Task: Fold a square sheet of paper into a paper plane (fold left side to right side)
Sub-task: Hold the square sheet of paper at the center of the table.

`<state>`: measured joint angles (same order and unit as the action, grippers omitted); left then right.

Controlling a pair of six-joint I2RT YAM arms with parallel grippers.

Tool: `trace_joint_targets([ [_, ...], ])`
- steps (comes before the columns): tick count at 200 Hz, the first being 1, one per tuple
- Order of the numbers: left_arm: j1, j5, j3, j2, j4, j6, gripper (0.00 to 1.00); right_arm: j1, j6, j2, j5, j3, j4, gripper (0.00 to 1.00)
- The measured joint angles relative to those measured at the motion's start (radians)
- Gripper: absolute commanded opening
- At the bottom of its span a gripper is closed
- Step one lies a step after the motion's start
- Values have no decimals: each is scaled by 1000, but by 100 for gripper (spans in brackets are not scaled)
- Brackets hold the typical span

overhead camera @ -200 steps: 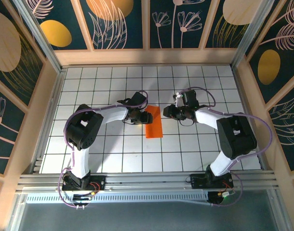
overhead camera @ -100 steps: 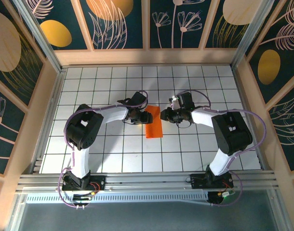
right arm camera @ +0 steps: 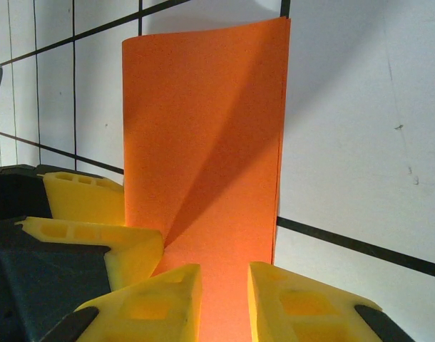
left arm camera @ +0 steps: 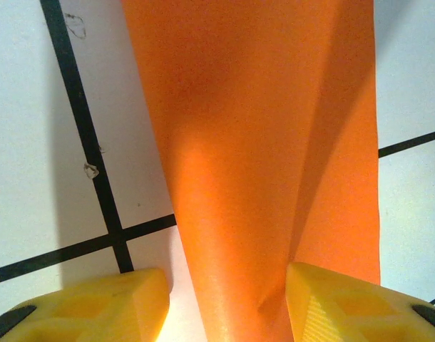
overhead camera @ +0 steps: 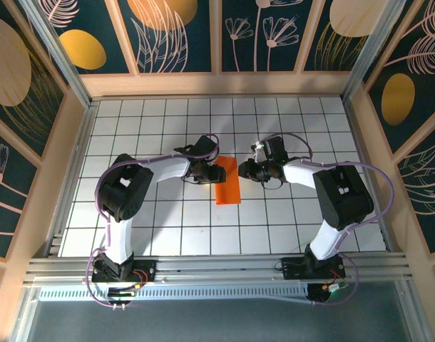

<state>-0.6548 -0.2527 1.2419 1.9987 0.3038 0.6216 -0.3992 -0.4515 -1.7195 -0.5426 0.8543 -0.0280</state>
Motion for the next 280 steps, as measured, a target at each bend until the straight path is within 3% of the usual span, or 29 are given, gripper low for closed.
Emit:
trace_joint_targets([
  [147,0,0,5,3,8,0,51,-36,0,-38,-24,22,3,21],
  [280,0,0,10,5,14,0,51,-56,0,-81,-23,30,2,12],
])
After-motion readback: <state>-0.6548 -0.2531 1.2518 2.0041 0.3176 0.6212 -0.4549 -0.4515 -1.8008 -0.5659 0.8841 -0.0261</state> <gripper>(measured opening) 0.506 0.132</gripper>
